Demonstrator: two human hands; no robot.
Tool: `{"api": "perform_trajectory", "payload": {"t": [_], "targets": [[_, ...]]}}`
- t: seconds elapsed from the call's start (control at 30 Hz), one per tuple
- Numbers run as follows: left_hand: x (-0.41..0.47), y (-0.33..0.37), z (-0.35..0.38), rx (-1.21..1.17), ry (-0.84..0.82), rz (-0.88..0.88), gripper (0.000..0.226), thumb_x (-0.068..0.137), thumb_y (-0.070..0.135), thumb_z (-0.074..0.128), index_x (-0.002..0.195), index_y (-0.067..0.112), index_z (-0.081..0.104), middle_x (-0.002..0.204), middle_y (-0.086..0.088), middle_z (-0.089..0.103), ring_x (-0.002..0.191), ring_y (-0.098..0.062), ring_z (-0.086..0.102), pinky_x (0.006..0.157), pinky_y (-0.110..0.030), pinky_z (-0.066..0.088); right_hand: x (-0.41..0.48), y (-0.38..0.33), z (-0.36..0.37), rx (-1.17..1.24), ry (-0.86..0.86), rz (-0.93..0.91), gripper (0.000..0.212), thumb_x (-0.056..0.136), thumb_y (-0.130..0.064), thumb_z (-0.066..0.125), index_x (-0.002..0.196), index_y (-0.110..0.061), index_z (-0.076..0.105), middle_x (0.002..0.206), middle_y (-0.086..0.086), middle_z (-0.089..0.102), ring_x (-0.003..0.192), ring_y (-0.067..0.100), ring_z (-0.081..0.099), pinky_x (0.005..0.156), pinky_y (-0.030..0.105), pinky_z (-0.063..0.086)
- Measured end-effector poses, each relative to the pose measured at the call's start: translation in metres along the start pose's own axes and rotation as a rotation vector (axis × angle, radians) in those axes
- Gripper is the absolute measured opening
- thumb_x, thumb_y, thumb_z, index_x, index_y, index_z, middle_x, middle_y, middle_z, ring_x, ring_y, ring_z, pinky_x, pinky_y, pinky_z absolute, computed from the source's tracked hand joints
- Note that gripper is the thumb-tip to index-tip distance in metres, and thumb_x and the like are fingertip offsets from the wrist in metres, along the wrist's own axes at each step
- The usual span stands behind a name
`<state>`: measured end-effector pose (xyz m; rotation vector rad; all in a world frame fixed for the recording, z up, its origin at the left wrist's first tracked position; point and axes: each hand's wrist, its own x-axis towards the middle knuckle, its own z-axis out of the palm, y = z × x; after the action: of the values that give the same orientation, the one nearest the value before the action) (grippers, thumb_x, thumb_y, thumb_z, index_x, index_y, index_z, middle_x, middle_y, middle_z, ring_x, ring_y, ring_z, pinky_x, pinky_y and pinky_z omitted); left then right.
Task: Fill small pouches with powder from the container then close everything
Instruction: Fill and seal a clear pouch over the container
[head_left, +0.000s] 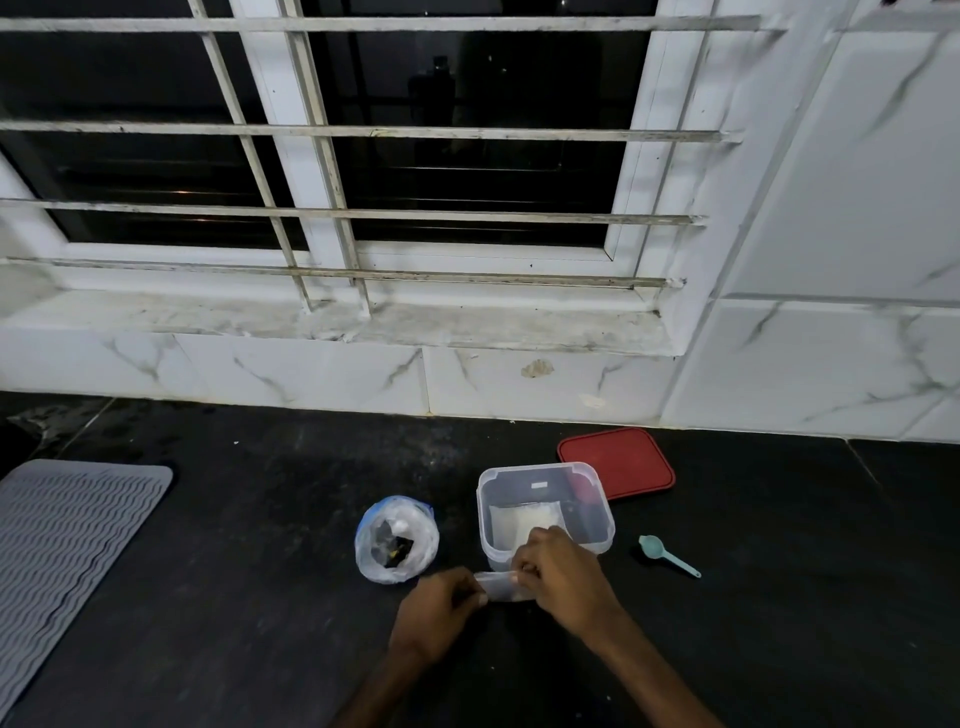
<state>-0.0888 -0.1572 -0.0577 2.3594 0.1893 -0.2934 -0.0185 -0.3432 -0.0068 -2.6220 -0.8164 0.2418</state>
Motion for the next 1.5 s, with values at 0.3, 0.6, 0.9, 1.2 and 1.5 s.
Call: {"api": "perform_trajectory", "payload": {"t": [0.3, 0.6, 0.9, 1.2, 1.5], "targets": [[0.010, 0.015, -0.003, 0.083, 0.149, -0.007, 0.025, 0.092, 0.050, 0.051, 0.087, 0.028, 0.061, 0.085, 0.012, 0.070, 0.077, -0.003, 0.063, 0.072, -0.029, 0.051, 0.006, 0.005, -0.008, -0.147, 0.210, 0.037, 0.020, 0.082, -0.041, 0.074, 0.099, -0.032, 0.068, 0.103, -0.014, 0.061, 0.099, 0.006, 0.058, 0.073, 0.018, 0.048], [0.007, 0.026, -0.019, 0.119, 0.305, 0.004, 0.036, 0.095, 0.056, 0.043, 0.081, 0.027, 0.059, 0.072, 0.011, 0.066, 0.067, -0.003, 0.061, 0.063, -0.026, 0.049, 0.067, 0.052, -0.016, -0.125, -0.019, 0.336, 0.036, 0.091, -0.039, 0.063, 0.119, -0.017, 0.061, 0.119, 0.002, 0.066, 0.111, 0.019, 0.061, 0.091, 0.033, 0.049], [0.007, 0.036, -0.043, 0.020, 0.377, -0.018, 0.031, 0.097, 0.049, 0.047, 0.082, 0.026, 0.063, 0.072, 0.009, 0.068, 0.066, -0.001, 0.064, 0.065, -0.025, 0.054, 0.085, 0.057, 0.008, -0.115, -0.064, 0.403, 0.035, 0.083, -0.030, 0.075, 0.113, -0.013, 0.069, 0.111, 0.002, 0.071, 0.106, 0.017, 0.064, 0.092, 0.028, 0.050], [0.015, 0.044, -0.044, -0.191, 0.360, -0.043, 0.032, 0.093, 0.055, 0.048, 0.088, 0.028, 0.064, 0.075, 0.010, 0.070, 0.071, -0.001, 0.066, 0.070, -0.035, 0.057, 0.070, 0.044, -0.034, 0.338, 0.216, 0.344, 0.004, 0.085, -0.021, 0.071, 0.082, -0.020, 0.072, 0.078, -0.010, 0.069, 0.075, 0.008, 0.065, 0.068, 0.029, 0.054], [0.026, 0.085, -0.051, -0.713, 0.262, 0.006, 0.026, 0.097, 0.023, 0.056, 0.086, 0.000, 0.065, 0.080, -0.015, 0.069, 0.055, -0.011, 0.060, 0.045, -0.018, 0.044, 0.046, 0.016, -0.055, 0.677, 0.355, 0.245, 0.004, 0.084, -0.017, 0.074, 0.087, -0.019, 0.073, 0.080, -0.009, 0.070, 0.075, 0.002, 0.063, 0.063, 0.013, 0.046]]}}
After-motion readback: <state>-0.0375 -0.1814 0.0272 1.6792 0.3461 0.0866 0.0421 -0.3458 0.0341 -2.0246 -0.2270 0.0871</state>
